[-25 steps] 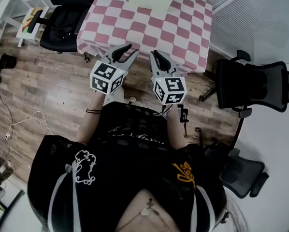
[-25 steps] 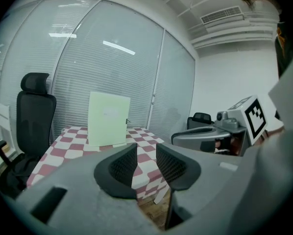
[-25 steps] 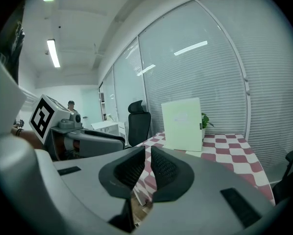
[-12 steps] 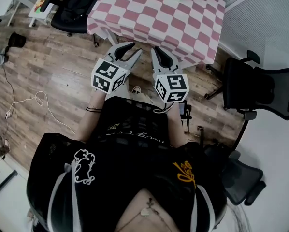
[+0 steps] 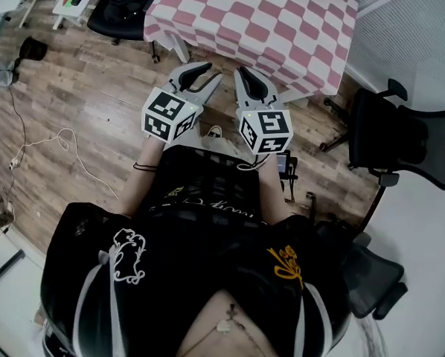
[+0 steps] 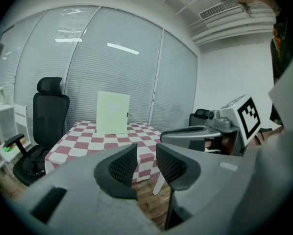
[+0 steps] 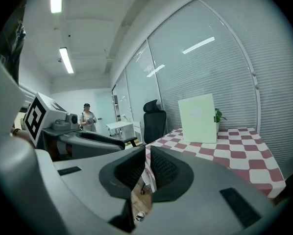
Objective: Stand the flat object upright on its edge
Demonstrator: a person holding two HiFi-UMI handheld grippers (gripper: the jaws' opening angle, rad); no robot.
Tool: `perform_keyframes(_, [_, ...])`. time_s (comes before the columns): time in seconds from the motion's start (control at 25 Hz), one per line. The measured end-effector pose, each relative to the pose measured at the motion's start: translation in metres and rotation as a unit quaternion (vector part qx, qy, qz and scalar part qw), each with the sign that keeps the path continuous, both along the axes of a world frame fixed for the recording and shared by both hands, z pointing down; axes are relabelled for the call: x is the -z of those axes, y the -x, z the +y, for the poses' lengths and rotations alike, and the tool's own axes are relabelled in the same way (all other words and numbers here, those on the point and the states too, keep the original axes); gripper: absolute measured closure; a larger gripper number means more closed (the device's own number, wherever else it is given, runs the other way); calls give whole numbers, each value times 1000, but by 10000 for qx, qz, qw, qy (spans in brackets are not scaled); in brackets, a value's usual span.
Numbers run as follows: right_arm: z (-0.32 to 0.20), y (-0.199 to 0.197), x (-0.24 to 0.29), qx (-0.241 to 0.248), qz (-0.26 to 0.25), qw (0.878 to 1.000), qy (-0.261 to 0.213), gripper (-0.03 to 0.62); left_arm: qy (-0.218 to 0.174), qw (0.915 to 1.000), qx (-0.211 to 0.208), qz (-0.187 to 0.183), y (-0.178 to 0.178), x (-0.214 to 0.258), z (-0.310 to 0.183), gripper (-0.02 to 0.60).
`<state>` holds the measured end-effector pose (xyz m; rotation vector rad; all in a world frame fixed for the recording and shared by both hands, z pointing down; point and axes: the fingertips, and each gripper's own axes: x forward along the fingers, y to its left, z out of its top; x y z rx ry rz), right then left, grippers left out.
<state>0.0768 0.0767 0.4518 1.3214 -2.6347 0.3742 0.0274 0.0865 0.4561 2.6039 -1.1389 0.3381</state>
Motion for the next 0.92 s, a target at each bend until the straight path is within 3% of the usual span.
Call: perform_keyframes(0.92, [-5,3,1,32,211,9998,-62,559,-117,9999,-7,-15,2,5,-10,451])
